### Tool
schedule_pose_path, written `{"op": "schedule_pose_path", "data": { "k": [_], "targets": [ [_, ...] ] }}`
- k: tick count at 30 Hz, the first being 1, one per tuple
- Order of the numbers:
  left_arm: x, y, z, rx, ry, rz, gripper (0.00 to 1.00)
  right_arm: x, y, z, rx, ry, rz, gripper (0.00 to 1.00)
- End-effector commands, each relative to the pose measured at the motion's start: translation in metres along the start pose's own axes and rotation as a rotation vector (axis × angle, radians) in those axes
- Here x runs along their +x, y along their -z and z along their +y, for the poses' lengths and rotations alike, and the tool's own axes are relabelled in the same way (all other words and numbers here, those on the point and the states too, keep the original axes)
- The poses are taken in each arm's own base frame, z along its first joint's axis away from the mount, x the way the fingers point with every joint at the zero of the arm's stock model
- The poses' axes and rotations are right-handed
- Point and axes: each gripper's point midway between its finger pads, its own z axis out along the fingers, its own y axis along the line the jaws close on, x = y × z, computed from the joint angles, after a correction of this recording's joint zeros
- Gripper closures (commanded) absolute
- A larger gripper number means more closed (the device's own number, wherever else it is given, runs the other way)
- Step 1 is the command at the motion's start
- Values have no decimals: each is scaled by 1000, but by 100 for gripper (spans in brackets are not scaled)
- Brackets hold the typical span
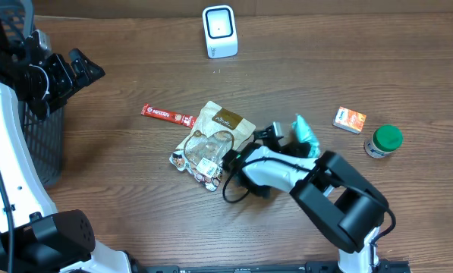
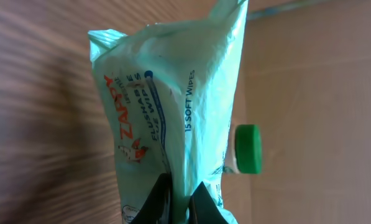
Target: Scan the item barcode
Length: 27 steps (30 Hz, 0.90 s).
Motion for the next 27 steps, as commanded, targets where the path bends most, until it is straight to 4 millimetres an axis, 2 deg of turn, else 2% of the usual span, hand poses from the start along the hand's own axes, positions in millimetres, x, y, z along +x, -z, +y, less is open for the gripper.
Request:
{"op": "schedule_pose_path", "data": {
  "k": [1, 4, 6, 9, 18, 22, 27],
  "targets": [
    [1, -2, -2, 2, 2, 5, 0, 3, -22, -10, 41, -43, 45, 96],
    [1, -2, -2, 2, 2, 5, 0, 12, -40, 0, -24, -112, 147, 96],
    [1, -2, -2, 2, 2, 5, 0, 17, -48, 7, -69, -70, 195, 96],
    [1, -2, -2, 2, 2, 5, 0, 19, -56, 7, -71, -11, 209, 96],
    [1, -2, -2, 2, 2, 5, 0, 16, -47, 2, -54, 231, 164, 96],
    [1, -2, -2, 2, 2, 5, 0, 34, -42, 17, -153, 268, 242, 96],
    [1, -2, -2, 2, 2, 5, 0, 37, -41, 30, -162, 290, 246, 96]
  ]
}}
